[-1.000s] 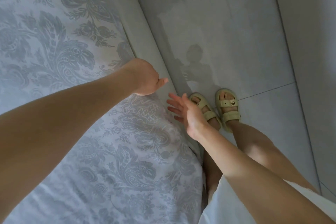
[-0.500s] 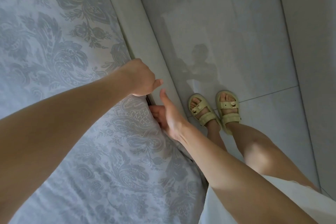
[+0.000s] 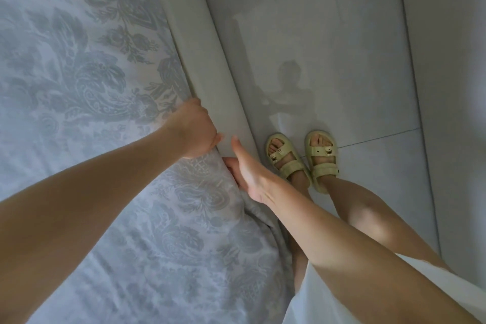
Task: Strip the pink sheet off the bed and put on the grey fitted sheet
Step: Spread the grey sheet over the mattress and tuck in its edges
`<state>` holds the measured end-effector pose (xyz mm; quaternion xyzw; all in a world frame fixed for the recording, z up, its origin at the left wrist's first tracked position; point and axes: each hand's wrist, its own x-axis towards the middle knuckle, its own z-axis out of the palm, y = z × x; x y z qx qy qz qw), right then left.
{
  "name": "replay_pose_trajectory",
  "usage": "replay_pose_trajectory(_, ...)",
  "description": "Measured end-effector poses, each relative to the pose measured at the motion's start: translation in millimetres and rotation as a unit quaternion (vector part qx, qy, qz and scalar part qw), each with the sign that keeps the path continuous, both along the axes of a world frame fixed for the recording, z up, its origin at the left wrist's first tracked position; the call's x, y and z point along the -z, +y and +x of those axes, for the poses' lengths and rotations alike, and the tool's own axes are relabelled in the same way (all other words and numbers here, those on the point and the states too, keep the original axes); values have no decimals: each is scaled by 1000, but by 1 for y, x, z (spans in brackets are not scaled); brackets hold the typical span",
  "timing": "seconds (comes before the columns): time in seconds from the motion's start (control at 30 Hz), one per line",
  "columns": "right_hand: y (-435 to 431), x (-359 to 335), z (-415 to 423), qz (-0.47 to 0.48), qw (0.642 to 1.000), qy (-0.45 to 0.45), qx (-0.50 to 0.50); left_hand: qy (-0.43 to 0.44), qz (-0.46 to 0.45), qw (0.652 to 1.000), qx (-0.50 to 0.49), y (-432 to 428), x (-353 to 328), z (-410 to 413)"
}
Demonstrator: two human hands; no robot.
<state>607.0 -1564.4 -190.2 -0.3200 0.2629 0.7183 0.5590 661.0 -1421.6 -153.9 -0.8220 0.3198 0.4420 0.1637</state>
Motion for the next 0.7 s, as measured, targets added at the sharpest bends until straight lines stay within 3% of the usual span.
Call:
replay_pose_trajectory(0.1, 26, 6, -6, 4, 999, -26, 33, 25, 79, 997, 10, -7, 10, 5)
replay_pose_trajectory(0.27, 1, 7, -12, 1, 993, 59, 100, -5, 73, 997, 9, -3, 9, 3)
replay_pose_trajectory(0.4, -46, 0, -36, -104, 977, -36, 181, -13, 88, 996, -2, -7, 12, 1)
replay_pose_trajectory(0.53, -62, -14, -54, -98, 981, -116, 121, -21, 84, 996, -22, -12, 8, 1)
replay_pose_trajectory(0.6, -60, -19, -57, -84, 983, -132, 97, -52, 37, 996, -58, -11, 5, -6)
replay_pose_trajectory(0.7, -59, -21, -64, -58, 983, -163, 69, -119, -119, 982, -84, -8, 2, -33)
